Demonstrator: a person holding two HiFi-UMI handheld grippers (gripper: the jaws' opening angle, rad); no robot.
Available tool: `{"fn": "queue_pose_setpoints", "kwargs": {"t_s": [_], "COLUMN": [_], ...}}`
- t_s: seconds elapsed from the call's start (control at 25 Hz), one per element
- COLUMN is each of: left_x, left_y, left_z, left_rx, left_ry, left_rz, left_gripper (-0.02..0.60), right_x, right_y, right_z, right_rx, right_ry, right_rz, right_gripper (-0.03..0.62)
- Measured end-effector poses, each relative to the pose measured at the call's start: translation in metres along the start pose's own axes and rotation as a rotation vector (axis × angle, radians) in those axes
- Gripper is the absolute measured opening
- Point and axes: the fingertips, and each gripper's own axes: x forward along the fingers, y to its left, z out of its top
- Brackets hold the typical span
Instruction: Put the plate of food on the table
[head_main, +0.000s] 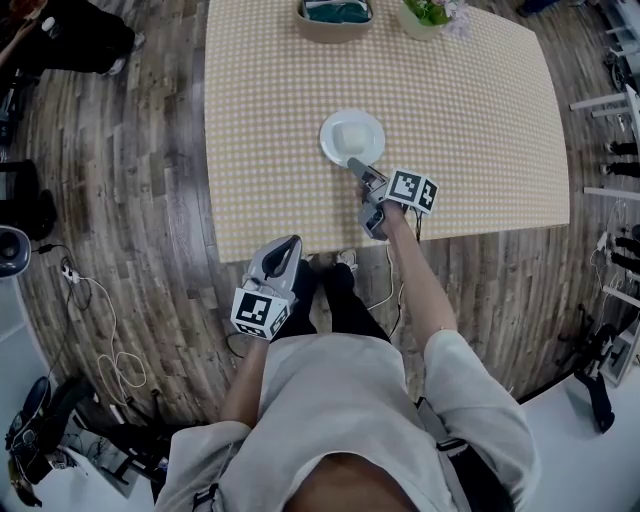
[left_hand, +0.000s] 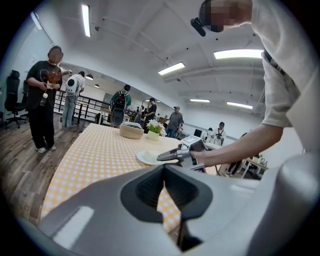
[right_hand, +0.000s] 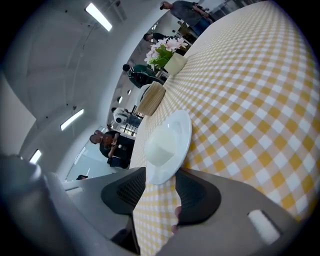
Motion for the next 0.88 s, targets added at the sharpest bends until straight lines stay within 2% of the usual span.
{"fn": "queue_pose_setpoints", "kwargs": {"t_s": [0.12,0.44,0.56,0.64,0.8,0.88], "left_x": [-0.001,-0.002,-0.001,0.0,0.003,0.004], "left_y": [-0.002,-0.001,-0.002,-0.005,-0.008,-0.008], "left_z": [0.0,0.001,0.001,0.001,0.004,0.002], "left_rx": [-0.001,-0.004,-0.002,-0.001,0.001,0.002], "left_ry": [0.001,-0.001,-0.004,-0.005,-0.007,-0.006], "left_rz": [-0.001,0.002,-0.004,-0.01,-0.016,-0.017], "left_gripper": [0.01,0.009,0.01,0.009,0.009,0.009], "right_x": [0.0,-0.003,-0.008,-0.013,-0.015,-0.017], "right_y": [-0.004,-0.009,-0.014,-0.019,-0.019,-0.022], "right_z": [-0.004,-0.014,-0.018,-0.021,-0.023,-0.022], "right_rx": [-0.075,-0.358,-0.543,-0.631,-0.646,-0.64], "right_ry": [0.047,0.154,0.183,0.189,0.176,0.165], "right_rz": [-0.059,-0.224,-0.344,-0.393,-0.389,-0.393], "right_gripper": [0.189,0.177,0.147,0.1,0.102,0.08]}}
